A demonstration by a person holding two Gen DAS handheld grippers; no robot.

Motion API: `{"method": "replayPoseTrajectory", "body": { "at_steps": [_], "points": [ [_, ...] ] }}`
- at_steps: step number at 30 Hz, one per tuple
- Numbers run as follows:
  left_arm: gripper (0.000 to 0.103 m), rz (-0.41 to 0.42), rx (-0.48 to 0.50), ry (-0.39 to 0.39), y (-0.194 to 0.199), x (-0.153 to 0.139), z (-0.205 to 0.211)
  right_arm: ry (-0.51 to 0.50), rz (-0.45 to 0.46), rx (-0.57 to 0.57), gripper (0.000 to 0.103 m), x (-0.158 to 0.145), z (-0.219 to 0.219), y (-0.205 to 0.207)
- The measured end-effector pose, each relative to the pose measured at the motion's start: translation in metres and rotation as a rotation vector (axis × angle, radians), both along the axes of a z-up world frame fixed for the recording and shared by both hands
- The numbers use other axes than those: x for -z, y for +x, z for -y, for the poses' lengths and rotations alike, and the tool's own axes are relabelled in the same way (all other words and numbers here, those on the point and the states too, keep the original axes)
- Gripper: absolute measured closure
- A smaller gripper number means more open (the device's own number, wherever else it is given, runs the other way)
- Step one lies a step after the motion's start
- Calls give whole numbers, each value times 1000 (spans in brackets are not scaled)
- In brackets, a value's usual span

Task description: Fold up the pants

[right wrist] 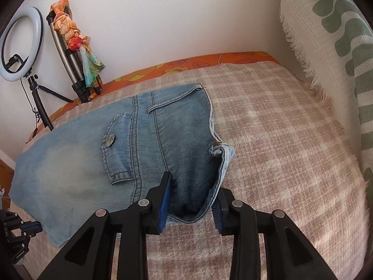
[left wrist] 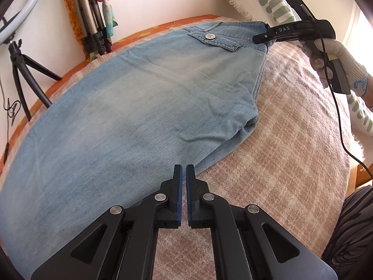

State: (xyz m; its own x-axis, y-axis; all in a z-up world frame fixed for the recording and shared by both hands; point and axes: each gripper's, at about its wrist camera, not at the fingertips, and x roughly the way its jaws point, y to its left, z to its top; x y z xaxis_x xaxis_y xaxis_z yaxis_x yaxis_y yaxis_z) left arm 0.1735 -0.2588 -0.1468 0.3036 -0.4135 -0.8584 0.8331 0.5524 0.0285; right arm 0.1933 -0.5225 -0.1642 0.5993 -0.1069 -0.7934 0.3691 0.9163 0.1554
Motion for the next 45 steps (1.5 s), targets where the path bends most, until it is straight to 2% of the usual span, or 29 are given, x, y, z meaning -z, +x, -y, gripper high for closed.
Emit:
{"method": "replayPoseTrajectory", "body": {
  "at_steps": [2, 7, 10, 16, 17, 20, 25, 30, 32, 39, 45],
  "points": [
    [90, 1, -52, -35, 2, -9, -12, -27, 1, -6, 65, -9, -5, -5],
    [88, 11, -185, -114, 8, -34, -55, -75, 35, -30, 62, -35, -21, -15],
    [74, 13, -270, -165, 17, -50, -88, -118, 58, -45, 61, -53, -36, -17],
    [73, 12, -493, -255, 38, -69, -179, -148, 103, -99, 58, -86, -73, -12],
    [69, 5, -543, -267, 42, -69, -199, -153, 108, -117, 58, -90, -81, -9],
    [63, -19, -693, -313, 53, -64, -260, -168, 119, -172, 57, -101, -110, 0],
    [61, -40, -928, -361, 65, -51, -356, -169, 134, -263, 55, -109, -161, 22],
    [60, -39, -1104, -404, 73, -38, -436, -180, 136, -351, 55, -113, -215, 50],
    [54, -46, -1171, -441, 76, -32, -466, -190, 136, -388, 55, -114, -238, 61],
    [54, -89, -1338, -545, 94, -6, -544, -199, 135, -501, 55, -114, -313, 99],
    [54, -169, -1431, -660, 117, 24, -586, -189, 134, -581, 54, -109, -369, 128]
  ]
}}
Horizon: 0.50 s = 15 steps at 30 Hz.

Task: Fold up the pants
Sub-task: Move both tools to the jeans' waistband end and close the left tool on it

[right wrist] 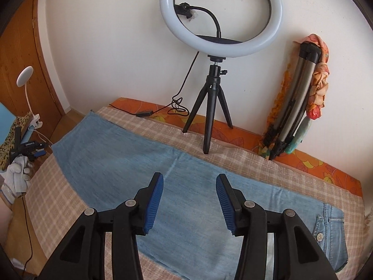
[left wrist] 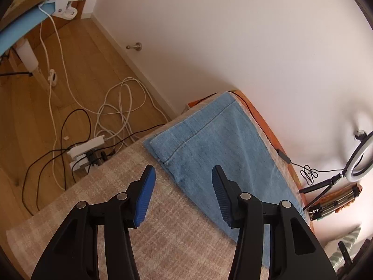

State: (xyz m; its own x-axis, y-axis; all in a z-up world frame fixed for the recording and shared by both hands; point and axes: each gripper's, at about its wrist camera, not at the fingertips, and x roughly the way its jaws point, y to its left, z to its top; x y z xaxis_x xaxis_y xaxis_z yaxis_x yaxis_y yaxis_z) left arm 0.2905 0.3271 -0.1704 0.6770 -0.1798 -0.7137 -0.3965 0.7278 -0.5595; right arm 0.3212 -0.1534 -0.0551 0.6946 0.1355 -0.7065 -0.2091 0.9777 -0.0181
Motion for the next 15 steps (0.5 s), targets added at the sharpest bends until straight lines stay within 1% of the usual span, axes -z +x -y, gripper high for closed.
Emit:
{"method": "replayPoseTrajectory", "body": {
  "at_steps": [4, 7, 13, 15],
  "points": [
    [54, -7, -30, -94, 6, 20, -17, -6, -10, -49, 53, 10, -36, 14],
    [54, 0, -29, -143, 11, 30, -23, -15, -21, -86, 53, 20, -60, 24],
    [54, 0, -40, -180, 20, 40, -31, -9, -44, -146, 53, 37, -97, 38],
    [54, 4, -38, -181, 23, 43, -30, -17, -49, -164, 53, 42, -108, 41]
  ]
}}
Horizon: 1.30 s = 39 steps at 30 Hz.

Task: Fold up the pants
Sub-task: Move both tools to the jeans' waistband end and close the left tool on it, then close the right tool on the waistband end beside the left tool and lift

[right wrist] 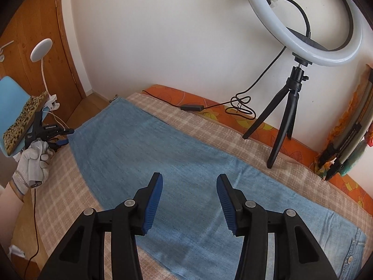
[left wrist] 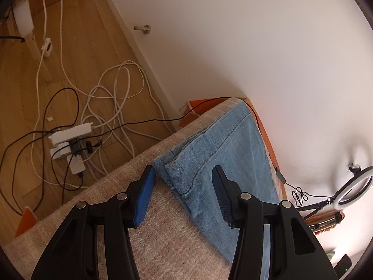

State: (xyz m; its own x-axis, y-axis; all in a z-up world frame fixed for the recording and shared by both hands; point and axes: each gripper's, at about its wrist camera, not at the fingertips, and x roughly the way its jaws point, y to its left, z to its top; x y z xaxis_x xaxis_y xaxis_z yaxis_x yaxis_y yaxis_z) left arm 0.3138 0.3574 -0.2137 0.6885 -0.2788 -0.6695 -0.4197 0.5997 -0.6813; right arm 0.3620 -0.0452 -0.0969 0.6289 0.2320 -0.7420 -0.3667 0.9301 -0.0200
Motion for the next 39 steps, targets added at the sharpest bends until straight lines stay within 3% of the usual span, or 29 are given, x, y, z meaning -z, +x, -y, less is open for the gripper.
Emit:
{"method": "replayPoseTrajectory", "body": {
  "at_steps": [4, 7, 9, 10, 11, 17, 24, 31, 39],
  "points": [
    [54, 22, -15, 0, 3, 5, 1, -3, -16, -27, 53, 11, -18, 9],
    [56, 35, -7, 42, 5, 2, 6, -12, -27, -43, 53, 18, -33, 17],
    [66, 51, -4, 77, 5, -2, 9, -14, -35, -56, 53, 21, -43, 23],
    [82, 65, 0, 86, 4, -4, 9, -13, -39, -64, 53, 22, -48, 26],
    [85, 87, 13, 82, 4, -6, 10, -9, -45, -70, 52, 23, -53, 29],
    [89, 200, 98, 222, -1, -31, 31, 50, -96, -134, 46, 20, -100, 63],
    [90, 276, 226, 366, -3, -51, 70, 153, -158, -196, 42, 19, -175, 119],
    [90, 297, 294, 436, -3, -54, 90, 220, -251, -231, 42, 41, -248, 170],
    [90, 322, 346, 515, -7, -53, 109, 212, -310, -279, 42, 65, -322, 202]
  ]
}}
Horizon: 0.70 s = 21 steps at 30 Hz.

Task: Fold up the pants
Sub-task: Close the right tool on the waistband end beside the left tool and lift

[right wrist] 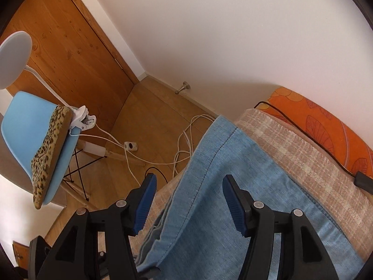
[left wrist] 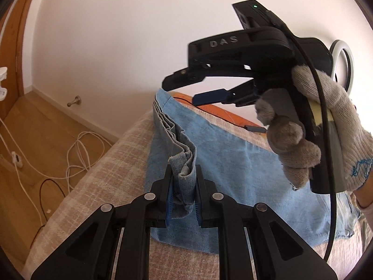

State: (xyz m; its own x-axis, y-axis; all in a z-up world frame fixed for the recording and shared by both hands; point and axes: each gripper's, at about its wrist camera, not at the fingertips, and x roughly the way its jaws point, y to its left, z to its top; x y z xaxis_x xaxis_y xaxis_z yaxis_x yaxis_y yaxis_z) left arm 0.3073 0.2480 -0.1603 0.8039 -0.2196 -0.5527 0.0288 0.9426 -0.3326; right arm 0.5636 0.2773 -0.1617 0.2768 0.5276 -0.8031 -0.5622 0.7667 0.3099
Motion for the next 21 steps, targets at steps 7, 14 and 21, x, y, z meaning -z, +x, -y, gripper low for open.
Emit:
{"method": "replayPoseTrajectory", "body": {
  "at_steps": [7, 14, 21],
  "points": [
    [90, 15, 18, 29, -2, -2, 6, -180, 18, -9, 42, 20, -42, 14],
    [90, 16, 36, 50, -5, -3, 14, -329, 37, -14, 43, 40, -55, 18],
    [90, 14, 54, 66, -7, -5, 22, -334, 8, -6, 79, 41, -41, 23]
  ]
}}
